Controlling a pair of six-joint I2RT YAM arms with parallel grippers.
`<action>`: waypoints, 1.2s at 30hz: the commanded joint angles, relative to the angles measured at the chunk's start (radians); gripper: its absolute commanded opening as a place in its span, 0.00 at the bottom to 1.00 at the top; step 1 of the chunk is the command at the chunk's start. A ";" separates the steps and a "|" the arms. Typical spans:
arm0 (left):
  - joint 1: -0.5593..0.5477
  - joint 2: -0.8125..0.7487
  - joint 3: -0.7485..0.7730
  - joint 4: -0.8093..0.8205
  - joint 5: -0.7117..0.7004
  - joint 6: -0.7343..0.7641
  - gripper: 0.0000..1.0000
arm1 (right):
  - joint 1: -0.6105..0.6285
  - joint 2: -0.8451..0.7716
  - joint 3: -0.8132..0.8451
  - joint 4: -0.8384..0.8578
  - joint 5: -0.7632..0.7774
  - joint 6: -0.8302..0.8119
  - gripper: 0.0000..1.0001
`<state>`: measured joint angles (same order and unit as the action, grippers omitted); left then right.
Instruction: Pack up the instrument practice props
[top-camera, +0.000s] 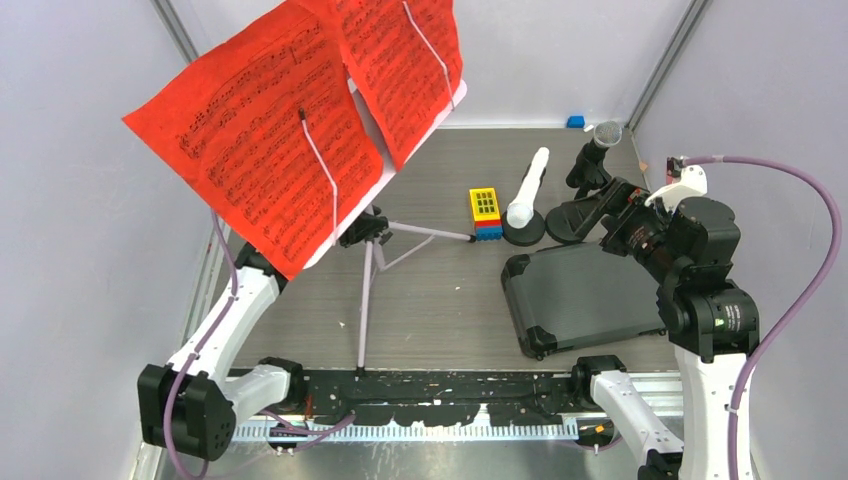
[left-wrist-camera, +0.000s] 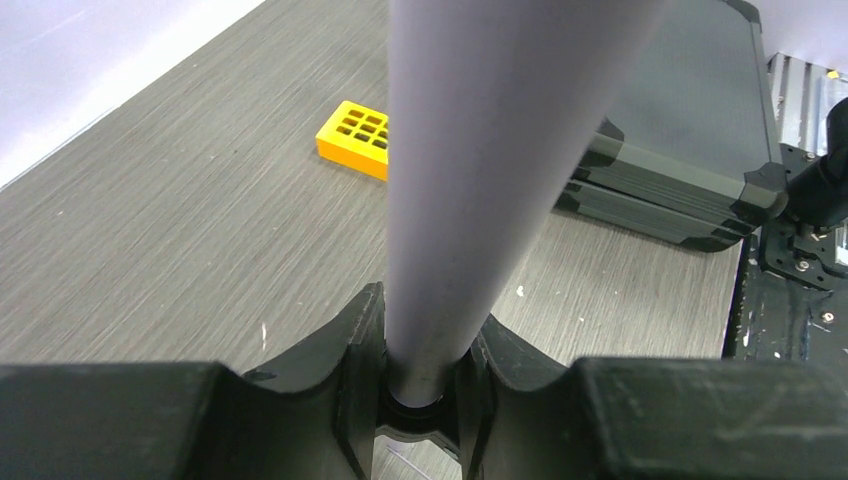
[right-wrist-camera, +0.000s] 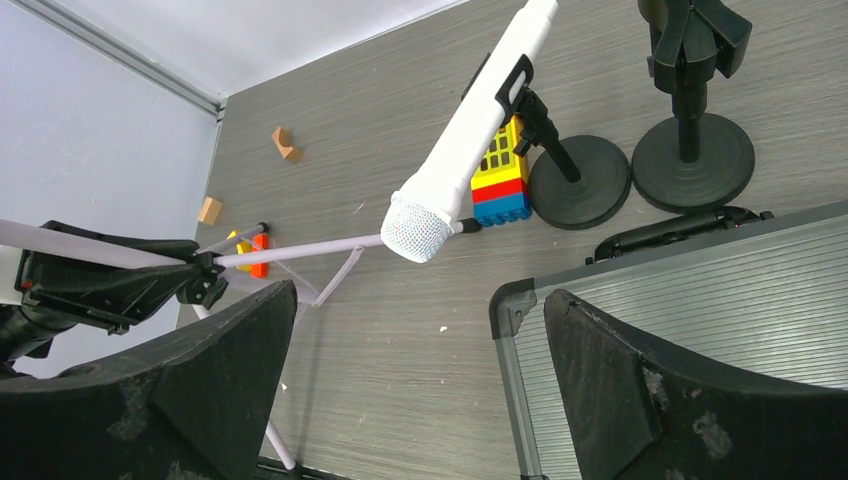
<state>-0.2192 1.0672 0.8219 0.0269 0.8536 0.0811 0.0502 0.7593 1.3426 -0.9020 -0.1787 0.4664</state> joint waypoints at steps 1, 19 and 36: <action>-0.043 0.033 -0.006 0.012 0.024 -0.116 0.00 | 0.000 0.005 -0.001 0.049 -0.021 0.013 1.00; -0.128 0.227 0.077 0.163 -0.029 -0.107 0.00 | 0.000 -0.006 0.009 0.031 -0.011 0.006 1.00; -0.096 0.400 0.235 0.074 0.107 0.087 0.00 | 0.000 -0.020 0.011 0.012 0.015 -0.007 1.00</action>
<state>-0.3264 1.4330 1.0512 0.1993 0.9291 0.1081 0.0502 0.7502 1.3415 -0.9081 -0.1741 0.4725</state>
